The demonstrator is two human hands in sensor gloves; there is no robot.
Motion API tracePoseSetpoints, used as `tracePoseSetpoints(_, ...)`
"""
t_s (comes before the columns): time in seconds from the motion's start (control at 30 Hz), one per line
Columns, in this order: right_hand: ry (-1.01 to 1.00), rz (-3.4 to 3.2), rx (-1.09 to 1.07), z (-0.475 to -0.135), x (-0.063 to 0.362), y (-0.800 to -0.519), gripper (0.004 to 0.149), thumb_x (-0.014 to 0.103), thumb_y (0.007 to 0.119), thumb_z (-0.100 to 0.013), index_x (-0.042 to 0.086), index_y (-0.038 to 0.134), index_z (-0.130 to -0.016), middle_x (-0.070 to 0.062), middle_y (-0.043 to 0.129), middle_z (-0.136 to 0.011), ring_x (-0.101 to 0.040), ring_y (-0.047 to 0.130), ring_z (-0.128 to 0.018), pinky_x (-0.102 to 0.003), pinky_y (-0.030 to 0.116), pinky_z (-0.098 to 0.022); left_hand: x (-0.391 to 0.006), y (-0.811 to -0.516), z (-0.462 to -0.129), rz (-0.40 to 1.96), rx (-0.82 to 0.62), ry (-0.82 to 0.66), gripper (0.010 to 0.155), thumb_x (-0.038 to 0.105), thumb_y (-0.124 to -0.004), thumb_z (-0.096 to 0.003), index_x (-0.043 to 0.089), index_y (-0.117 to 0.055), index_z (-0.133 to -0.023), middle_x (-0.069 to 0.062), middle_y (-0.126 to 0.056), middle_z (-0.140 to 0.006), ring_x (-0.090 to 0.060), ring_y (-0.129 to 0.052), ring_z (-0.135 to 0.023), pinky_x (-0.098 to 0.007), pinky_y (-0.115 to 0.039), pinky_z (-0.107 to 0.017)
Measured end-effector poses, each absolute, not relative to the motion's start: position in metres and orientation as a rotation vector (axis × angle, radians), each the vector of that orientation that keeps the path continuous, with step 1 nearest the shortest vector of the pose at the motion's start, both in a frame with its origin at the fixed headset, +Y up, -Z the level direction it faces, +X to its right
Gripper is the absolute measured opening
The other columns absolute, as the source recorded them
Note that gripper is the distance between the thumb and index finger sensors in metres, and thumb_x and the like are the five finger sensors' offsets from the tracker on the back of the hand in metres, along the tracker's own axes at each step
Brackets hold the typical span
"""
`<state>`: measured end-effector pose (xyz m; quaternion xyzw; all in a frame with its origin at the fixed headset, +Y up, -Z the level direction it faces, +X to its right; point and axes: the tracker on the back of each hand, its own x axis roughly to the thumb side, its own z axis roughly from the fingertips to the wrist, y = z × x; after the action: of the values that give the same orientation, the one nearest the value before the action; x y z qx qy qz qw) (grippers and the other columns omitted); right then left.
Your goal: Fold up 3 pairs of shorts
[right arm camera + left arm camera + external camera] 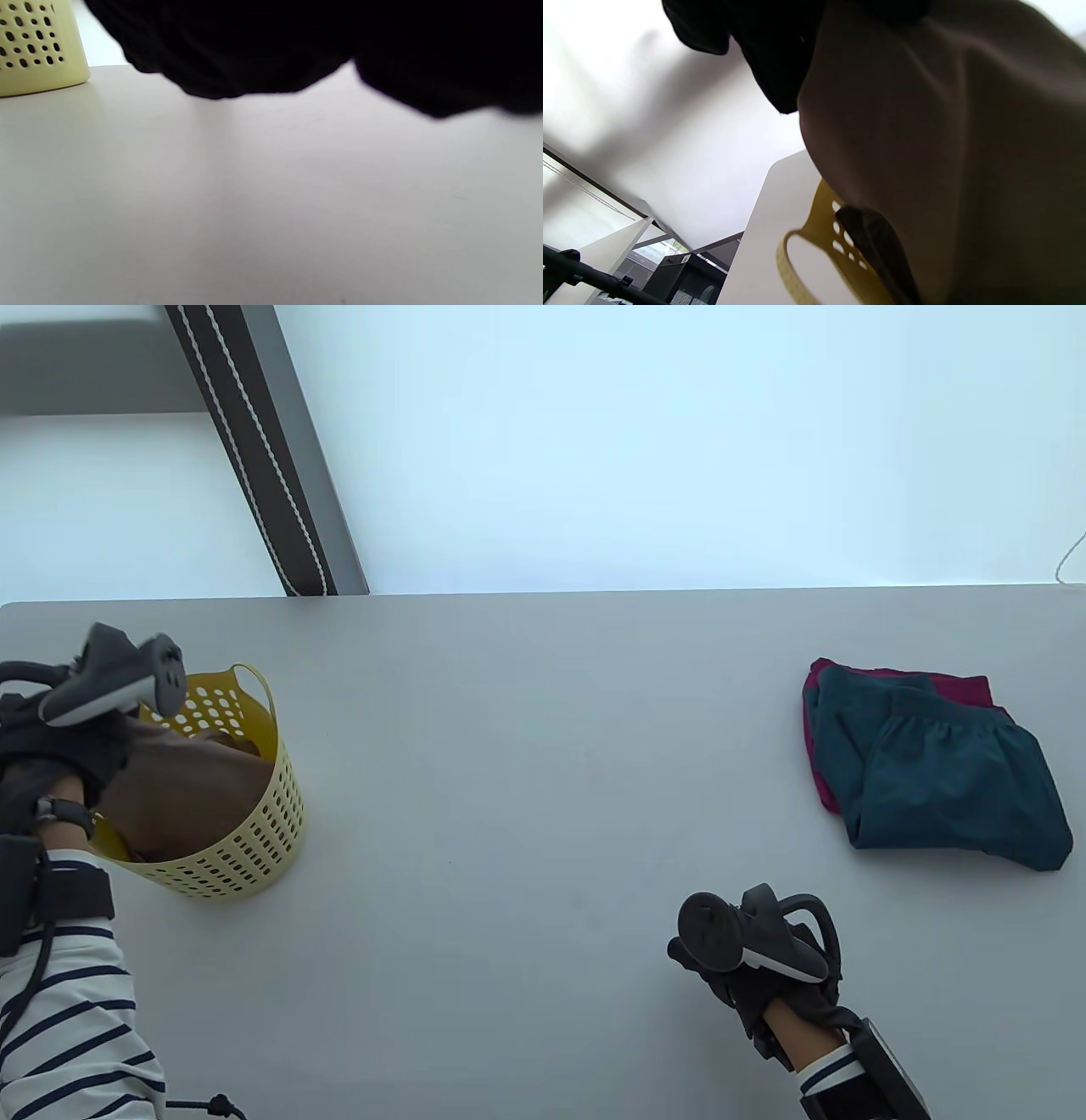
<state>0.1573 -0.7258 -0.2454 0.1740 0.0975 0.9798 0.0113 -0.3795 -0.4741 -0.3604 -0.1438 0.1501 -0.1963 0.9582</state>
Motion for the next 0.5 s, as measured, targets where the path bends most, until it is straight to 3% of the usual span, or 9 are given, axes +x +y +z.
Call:
tracePoseSetpoints(0.17,0.289,3.057,0.537,-0.246,0.159,-0.725,0.038,0.048,0.067,-0.047,0.018,0.089,-0.038,0.0,0.091,-0.013,-0.018,0.094,-0.003,-0.04,0.082,-0.011,-0.362,-0.36,-0.332,-0.119,0.201,0.319,0.033,0.039,-0.06,-0.0514,0.031,-0.069,-0.082,0.012,-0.094,-0.058,-0.015,-0.101,-0.072,-0.054,-0.073,-0.072)
tracePoseSetpoints(0.3,0.261,3.057,0.531,-0.247,0.16,-0.723,0.038,0.048,0.067,-0.047,0.018,0.089,-0.038,0.0,0.092,-0.014,-0.019,0.094,-0.003,-0.04,0.082,-0.011,-0.339,-0.293,-0.289,0.182,0.632,0.183,0.031,0.038,-0.062,-0.0514,0.027,-0.074,-0.078,0.01,-0.093,-0.048,-0.015,-0.102,-0.064,-0.054,-0.075,-0.071)
tracePoseSetpoints(0.4,0.24,3.059,0.524,-0.247,0.162,-0.721,0.038,0.048,0.067,-0.047,0.018,0.089,-0.038,0.0,0.092,-0.014,-0.019,0.095,-0.003,-0.041,0.082,-0.011,-0.319,-0.273,-0.271,0.42,0.743,-0.006,0.031,0.038,-0.063,-0.0514,0.025,-0.076,-0.076,0.01,-0.092,-0.042,-0.014,-0.102,-0.058,-0.054,-0.076,-0.07)
tracePoseSetpoints(0.5,0.219,3.062,0.525,-0.247,0.162,-0.718,0.038,0.048,0.067,-0.047,0.018,0.089,-0.038,0.0,0.092,-0.014,-0.019,0.095,-0.004,-0.041,0.082,-0.011,-0.293,-0.275,-0.277,0.533,0.614,-0.137,0.032,0.037,-0.063,-0.0526,0.022,-0.076,-0.078,0.008,-0.093,-0.043,-0.017,-0.102,-0.058,-0.056,-0.075,-0.069)
